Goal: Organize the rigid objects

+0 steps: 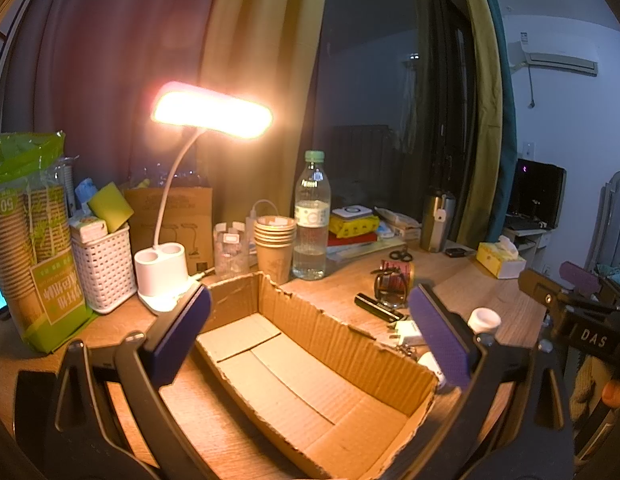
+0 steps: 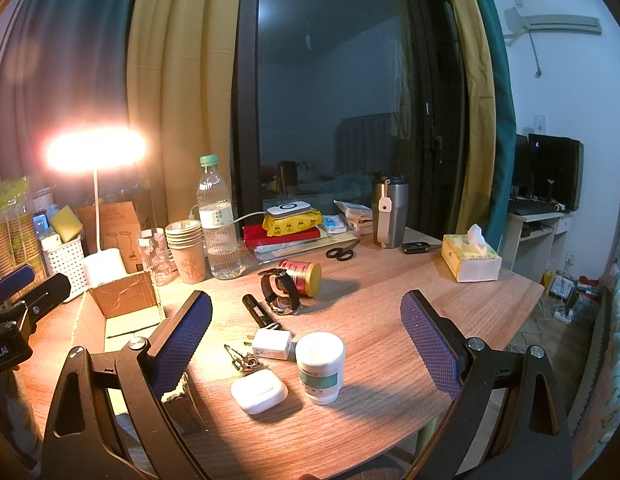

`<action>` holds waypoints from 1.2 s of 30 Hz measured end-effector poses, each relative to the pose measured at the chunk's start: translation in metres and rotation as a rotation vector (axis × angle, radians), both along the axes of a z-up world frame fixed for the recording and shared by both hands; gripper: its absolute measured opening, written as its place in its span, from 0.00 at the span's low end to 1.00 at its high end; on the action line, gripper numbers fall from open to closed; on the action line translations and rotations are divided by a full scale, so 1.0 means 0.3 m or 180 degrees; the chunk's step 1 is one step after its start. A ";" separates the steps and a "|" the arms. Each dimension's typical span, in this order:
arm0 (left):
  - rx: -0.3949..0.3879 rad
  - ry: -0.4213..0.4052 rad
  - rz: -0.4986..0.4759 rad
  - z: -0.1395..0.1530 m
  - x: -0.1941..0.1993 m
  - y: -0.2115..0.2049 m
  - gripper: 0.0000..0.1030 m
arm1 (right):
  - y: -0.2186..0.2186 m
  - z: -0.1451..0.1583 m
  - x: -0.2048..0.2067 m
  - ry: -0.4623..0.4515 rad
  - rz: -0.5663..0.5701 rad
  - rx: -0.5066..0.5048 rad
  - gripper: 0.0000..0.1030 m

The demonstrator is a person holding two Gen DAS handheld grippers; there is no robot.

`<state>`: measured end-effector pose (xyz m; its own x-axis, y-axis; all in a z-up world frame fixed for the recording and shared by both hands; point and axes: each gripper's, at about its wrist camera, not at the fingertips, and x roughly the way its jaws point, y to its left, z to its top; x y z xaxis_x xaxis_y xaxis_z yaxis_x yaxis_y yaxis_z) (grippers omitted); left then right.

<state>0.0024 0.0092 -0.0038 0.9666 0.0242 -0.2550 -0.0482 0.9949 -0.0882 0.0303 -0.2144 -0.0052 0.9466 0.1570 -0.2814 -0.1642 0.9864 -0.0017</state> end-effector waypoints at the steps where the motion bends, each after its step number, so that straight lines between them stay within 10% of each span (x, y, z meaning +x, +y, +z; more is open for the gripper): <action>1: 0.0001 0.0000 0.0000 0.000 0.000 -0.001 0.97 | 0.001 -0.001 0.001 0.0001 0.0000 0.0002 0.94; 31: -0.0490 0.1516 0.0178 -0.248 0.151 0.100 0.97 | -0.017 -0.104 0.081 0.0298 -0.0121 -0.0048 0.94; 36: -0.0567 0.1840 0.0118 -0.285 0.177 0.093 0.78 | -0.022 -0.105 0.083 0.0296 -0.0133 -0.0033 0.94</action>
<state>0.0555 0.0370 -0.0891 0.6695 -0.0362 -0.7419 -0.1723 0.9640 -0.2025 0.0551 -0.2210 -0.0368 0.9220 0.1147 -0.3698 -0.1228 0.9924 0.0015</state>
